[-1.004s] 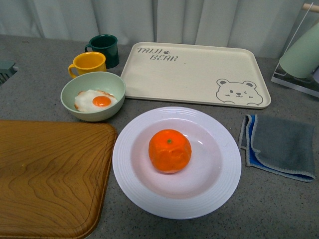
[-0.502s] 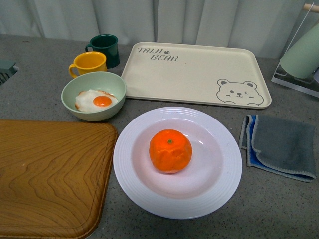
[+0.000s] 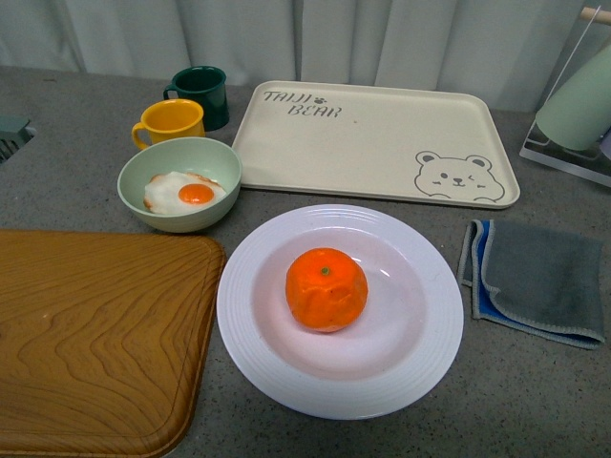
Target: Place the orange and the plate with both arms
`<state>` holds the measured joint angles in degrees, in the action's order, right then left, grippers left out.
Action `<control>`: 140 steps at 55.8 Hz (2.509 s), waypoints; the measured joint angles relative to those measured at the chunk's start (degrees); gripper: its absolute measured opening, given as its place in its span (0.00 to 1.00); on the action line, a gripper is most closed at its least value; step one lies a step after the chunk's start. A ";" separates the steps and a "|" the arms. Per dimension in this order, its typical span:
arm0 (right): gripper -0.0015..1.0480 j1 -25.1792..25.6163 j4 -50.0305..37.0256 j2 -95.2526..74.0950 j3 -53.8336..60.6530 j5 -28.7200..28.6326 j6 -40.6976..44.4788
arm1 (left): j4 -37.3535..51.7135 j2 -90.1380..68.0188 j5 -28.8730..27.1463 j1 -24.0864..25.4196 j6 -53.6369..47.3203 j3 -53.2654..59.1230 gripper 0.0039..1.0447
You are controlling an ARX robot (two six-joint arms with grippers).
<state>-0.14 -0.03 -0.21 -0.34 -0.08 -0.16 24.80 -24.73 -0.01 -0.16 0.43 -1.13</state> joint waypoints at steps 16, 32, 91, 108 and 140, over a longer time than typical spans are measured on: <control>0.91 0.00 0.00 0.00 0.00 0.00 0.00 | -7.72 7.85 0.00 0.02 0.00 0.00 0.03; 0.91 0.00 0.00 0.00 0.00 0.00 0.00 | -12.41 12.59 0.00 0.00 0.00 0.00 0.03; 0.91 -4.66 -6.36 -21.64 -4.20 -2.62 9.27 | -24.68 24.50 0.02 0.02 -0.13 0.00 0.93; 0.91 -7.54 -18.36 -74.47 -17.55 -15.23 -15.96 | -24.68 24.48 0.00 0.02 -0.15 0.00 0.94; 0.91 -12.00 -21.44 -111.67 -34.84 -29.94 -33.81 | -24.68 24.50 0.00 0.02 -0.13 0.00 0.94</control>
<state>-12.14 -21.47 -111.87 -35.18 -30.02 -33.98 0.12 -0.23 -0.01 -0.14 0.30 -1.13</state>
